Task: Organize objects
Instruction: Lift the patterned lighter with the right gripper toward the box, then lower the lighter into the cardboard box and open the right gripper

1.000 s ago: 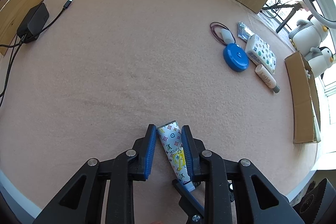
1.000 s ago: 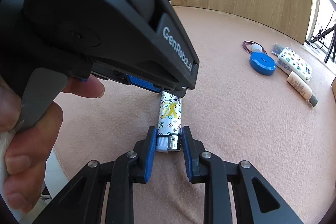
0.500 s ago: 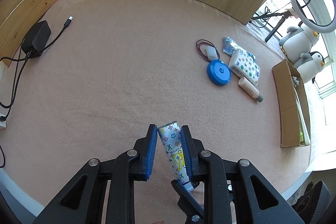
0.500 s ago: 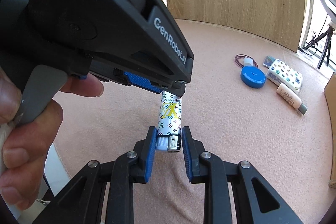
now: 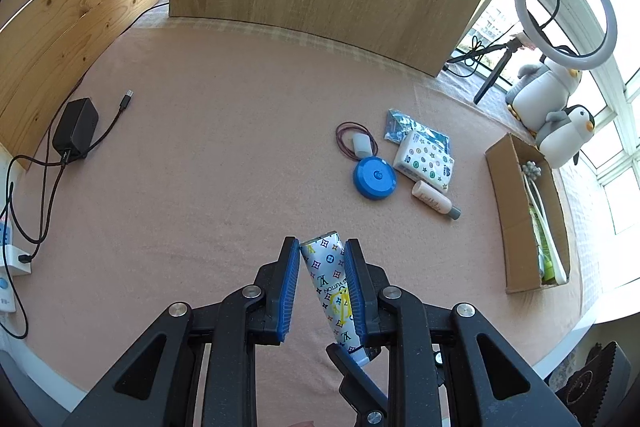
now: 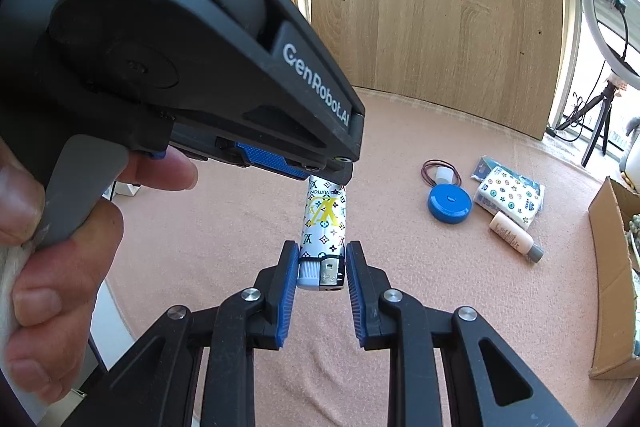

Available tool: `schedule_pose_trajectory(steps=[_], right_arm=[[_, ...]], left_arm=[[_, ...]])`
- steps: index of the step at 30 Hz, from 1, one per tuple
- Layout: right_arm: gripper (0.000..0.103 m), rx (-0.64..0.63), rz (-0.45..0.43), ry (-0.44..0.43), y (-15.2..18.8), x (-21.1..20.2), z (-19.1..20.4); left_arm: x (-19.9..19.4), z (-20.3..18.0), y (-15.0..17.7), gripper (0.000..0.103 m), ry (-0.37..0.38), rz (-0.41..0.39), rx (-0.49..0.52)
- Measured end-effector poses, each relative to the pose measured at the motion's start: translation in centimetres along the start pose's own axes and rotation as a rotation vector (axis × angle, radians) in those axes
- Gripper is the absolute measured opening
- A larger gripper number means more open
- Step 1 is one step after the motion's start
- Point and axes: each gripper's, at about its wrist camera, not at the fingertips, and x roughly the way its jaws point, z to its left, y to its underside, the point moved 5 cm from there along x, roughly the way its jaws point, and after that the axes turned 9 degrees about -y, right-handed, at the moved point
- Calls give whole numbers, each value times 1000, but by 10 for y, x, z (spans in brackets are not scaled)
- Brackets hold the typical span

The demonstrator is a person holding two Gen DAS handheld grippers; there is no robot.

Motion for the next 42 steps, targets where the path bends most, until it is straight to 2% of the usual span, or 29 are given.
schedule_pose_trajectory(steps=[2, 3, 6, 7, 12, 19, 24, 25, 26, 33, 39, 42], right_arm=[[21, 2, -7, 5, 3, -6, 6], [21, 2, -11, 7, 3, -12, -10], [21, 8, -22, 22, -1, -16, -14], [21, 11, -26, 28, -1, -23, -8], [21, 43, -52, 77, -3, -32, -35], [21, 120, -101, 184, -1, -58, -97], [21, 166, -137, 289, 6, -93, -142], [18, 174, -141, 311, 8, -102, -146], [9, 182, -140, 329, 10, -109, -153], [9, 309, -164, 457, 36, -153, -214], [8, 361, -198, 548, 46, -186, -253], [8, 415, -196, 582, 59, -198, -272]], left_arm=[[-1, -5, -2, 25, 2, -5, 9], [-1, -8, -3, 25, 3, -6, 15], [-2, -21, -8, 25, 12, -11, 40], [-2, -27, -10, 25, 16, -12, 52], [1, -69, -22, 26, 42, -16, 131], [6, -162, -34, 25, 100, -23, 276], [13, -241, -24, 25, 175, -6, 385], [14, -257, -20, 25, 186, -8, 411], [15, -272, -18, 24, 196, -13, 429], [25, -364, -16, 24, 271, -14, 509], [38, -422, -30, 24, 291, -32, 550], [40, -422, -39, 25, 300, -24, 545]])
